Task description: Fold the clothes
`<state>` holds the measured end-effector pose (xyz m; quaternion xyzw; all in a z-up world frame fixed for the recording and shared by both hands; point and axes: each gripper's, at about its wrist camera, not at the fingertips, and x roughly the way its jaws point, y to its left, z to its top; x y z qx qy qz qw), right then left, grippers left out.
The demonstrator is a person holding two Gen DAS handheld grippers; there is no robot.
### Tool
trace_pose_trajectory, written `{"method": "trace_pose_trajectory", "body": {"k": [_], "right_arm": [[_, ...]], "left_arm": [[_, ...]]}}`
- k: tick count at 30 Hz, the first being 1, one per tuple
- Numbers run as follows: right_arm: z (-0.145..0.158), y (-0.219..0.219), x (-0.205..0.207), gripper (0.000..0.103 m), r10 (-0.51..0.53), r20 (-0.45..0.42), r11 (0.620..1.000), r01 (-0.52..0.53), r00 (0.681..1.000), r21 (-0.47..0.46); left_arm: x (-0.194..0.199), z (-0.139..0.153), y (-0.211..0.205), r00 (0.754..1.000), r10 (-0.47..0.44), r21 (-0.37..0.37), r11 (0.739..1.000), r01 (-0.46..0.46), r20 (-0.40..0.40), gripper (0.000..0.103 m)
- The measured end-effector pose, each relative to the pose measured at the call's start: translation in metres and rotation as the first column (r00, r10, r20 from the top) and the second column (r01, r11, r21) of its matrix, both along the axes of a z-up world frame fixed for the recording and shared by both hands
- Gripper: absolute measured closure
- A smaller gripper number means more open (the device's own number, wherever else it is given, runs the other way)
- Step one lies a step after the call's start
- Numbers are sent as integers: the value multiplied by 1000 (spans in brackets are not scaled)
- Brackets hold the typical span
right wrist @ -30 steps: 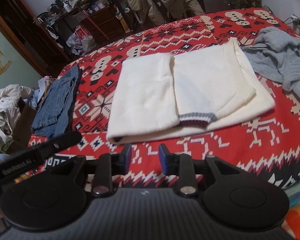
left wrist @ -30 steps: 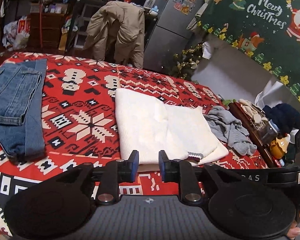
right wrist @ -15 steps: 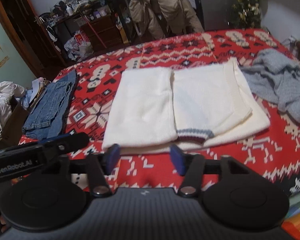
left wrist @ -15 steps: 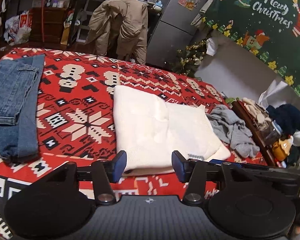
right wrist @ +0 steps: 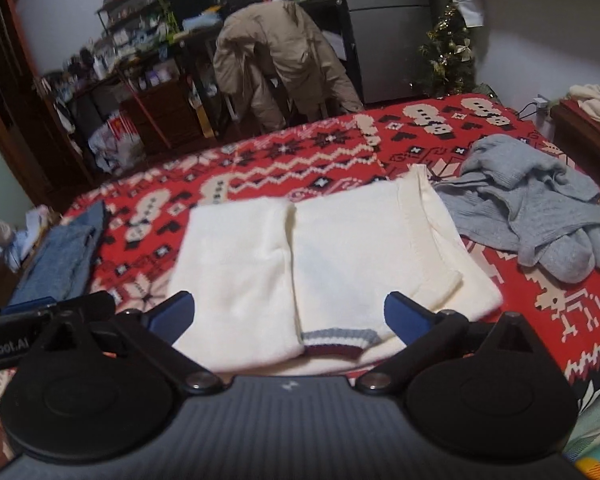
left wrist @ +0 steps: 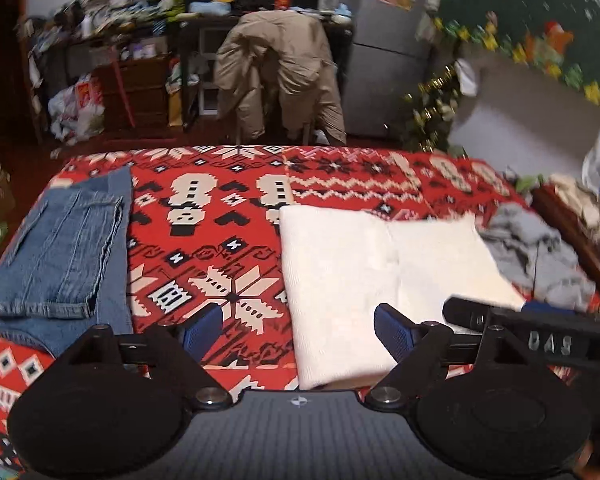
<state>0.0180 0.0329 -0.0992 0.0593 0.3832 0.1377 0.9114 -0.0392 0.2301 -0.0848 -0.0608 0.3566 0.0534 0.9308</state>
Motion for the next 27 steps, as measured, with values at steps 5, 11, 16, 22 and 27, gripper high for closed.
{"method": "trace_pose_trajectory", "body": {"k": [5,11,16,22,27], "right_arm": [[0,2,-5,1,-13,35,1000,13,999,-16],[-1,11,-20,1,-36,121,993,49,992,-107],[4,13,-33,1,35,170,997,-24,985,-69],[0,9,-31,1,-9,131,998,17,991,-57],[-4,0,-27,1,-79,87,996,81,993,-24]], "left_arm": [[0,-1,1,998,59,87,995,-57,-18,13],[-4,2,3,999,37,127,991,-34,-17,13],[-4,1,11,996,75,34,997,-74,-37,14],[3,-8,24,979,152,-14,988,-155,-134,19],[4,-14,26,978,118,-67,989,-131,-173,19]]}}
